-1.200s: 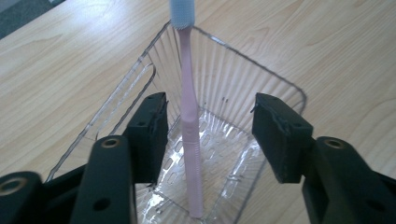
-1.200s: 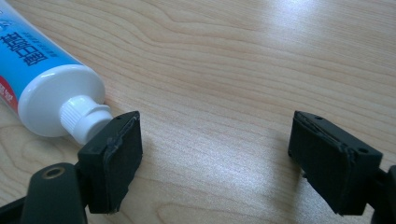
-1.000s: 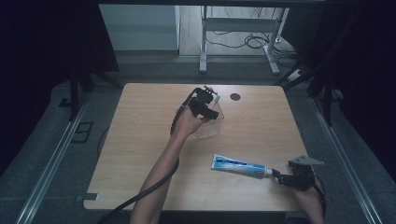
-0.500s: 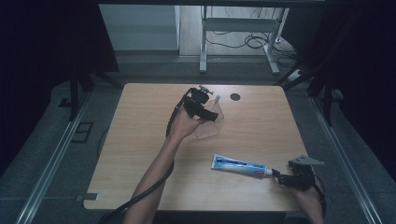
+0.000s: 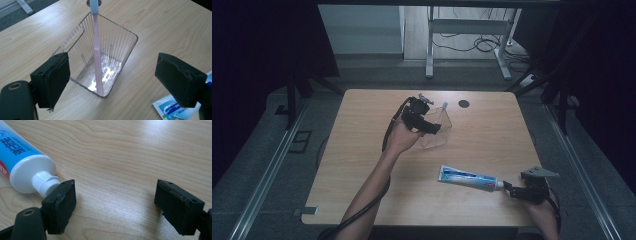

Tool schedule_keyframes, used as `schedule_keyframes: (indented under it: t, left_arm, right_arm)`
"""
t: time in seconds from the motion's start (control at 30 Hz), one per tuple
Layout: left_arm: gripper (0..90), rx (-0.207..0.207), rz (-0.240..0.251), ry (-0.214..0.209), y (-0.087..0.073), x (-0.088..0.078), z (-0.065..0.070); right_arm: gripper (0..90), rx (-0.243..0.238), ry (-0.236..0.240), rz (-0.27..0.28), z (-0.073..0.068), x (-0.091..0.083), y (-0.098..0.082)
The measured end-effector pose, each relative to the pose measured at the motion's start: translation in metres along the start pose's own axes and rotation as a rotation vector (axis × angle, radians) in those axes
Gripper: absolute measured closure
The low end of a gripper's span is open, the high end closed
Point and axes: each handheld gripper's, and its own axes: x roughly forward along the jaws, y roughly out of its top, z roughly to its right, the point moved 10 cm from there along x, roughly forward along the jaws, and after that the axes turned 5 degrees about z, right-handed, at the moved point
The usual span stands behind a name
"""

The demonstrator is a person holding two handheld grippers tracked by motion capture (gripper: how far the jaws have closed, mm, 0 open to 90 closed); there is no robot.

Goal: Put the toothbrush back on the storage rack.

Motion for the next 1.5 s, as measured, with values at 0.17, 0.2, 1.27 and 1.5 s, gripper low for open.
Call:
schedule_keyframes:
  t: [0.17,0.2,1.27,1.5]
  left_arm:
    - [13.0,0.001,0.012,-0.002,-0.006,-0.009,-0.002]
    - [13.0,0.003,0.012,-0.002,-0.007,-0.010,-0.002]
    - [13.1,-0.002,0.069,-0.011,-0.053,-0.037,-0.002]
    - [13.2,-0.010,0.074,-0.016,-0.065,-0.039,-0.002]
  right_arm:
    - [17.3,0.000,0.000,0.000,0.000,0.000,0.000]
    - [17.3,0.002,-0.001,-0.001,0.000,0.000,0.000]
    - [17.3,0.003,-0.003,-0.001,0.000,0.000,0.000]
    - [17.3,0.003,-0.003,-0.001,0.000,0.000,0.000]
